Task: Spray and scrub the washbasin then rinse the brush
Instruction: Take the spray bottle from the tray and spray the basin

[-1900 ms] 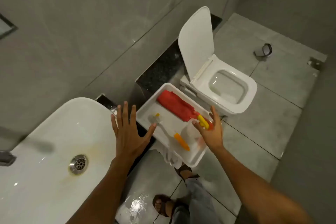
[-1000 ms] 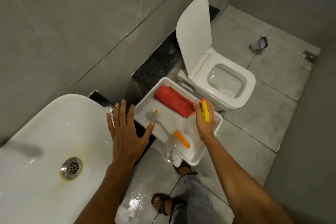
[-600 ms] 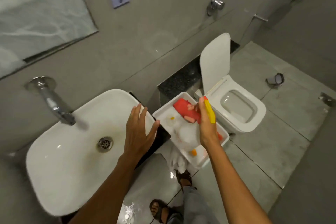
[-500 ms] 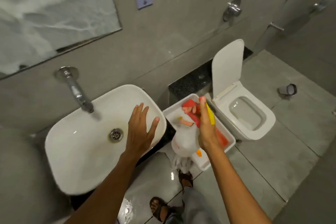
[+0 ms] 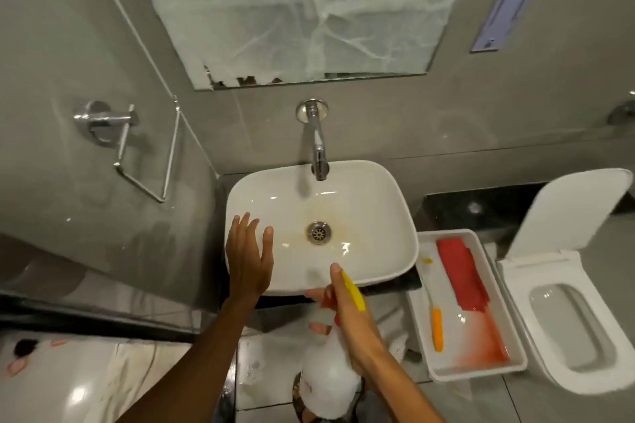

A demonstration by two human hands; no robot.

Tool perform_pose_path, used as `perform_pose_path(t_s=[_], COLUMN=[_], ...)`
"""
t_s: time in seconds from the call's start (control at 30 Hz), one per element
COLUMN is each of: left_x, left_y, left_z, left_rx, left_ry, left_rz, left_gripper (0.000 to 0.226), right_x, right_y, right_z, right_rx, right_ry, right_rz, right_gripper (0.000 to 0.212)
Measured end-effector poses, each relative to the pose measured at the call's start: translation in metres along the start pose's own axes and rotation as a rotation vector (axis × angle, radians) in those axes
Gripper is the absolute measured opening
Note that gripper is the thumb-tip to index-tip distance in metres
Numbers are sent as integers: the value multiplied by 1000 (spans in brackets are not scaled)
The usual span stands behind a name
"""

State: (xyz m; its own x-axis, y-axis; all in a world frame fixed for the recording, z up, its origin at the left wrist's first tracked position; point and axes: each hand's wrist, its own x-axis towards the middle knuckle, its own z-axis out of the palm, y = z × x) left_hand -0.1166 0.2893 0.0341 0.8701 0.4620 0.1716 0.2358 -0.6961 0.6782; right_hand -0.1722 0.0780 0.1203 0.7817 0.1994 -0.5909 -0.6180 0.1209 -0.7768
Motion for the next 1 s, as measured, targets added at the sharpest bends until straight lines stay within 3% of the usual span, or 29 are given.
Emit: perform_pose_path(t_s=[0.1, 0.2, 0.33, 0.47, 0.63, 1.0], left_x=[2, 4, 3, 4, 4, 4], left_y=[-11, -19, -26, -31, -37, -37], left_z=[0, 3, 6, 11, 18, 19], left_rx=[-26, -53, -82, -41, 22, 17], left_ry=[-7, 8, 14, 11, 32, 9], left_rz=[-16, -24, -41, -20, 4, -26], left_gripper=[55, 55, 58, 68, 81, 75], right_x=[1, 8, 14, 20, 25, 14], right_y=[13, 22, 25, 19, 5, 4], right_z=[14, 20, 19, 11, -5, -60], right_rx=[-130, -264, -188, -132, -60, -54], right_ry=[38, 121, 113, 135, 265, 404], right_rz=[5, -50, -2, 62, -52, -56], right_gripper=[39, 52, 42, 51, 47, 52])
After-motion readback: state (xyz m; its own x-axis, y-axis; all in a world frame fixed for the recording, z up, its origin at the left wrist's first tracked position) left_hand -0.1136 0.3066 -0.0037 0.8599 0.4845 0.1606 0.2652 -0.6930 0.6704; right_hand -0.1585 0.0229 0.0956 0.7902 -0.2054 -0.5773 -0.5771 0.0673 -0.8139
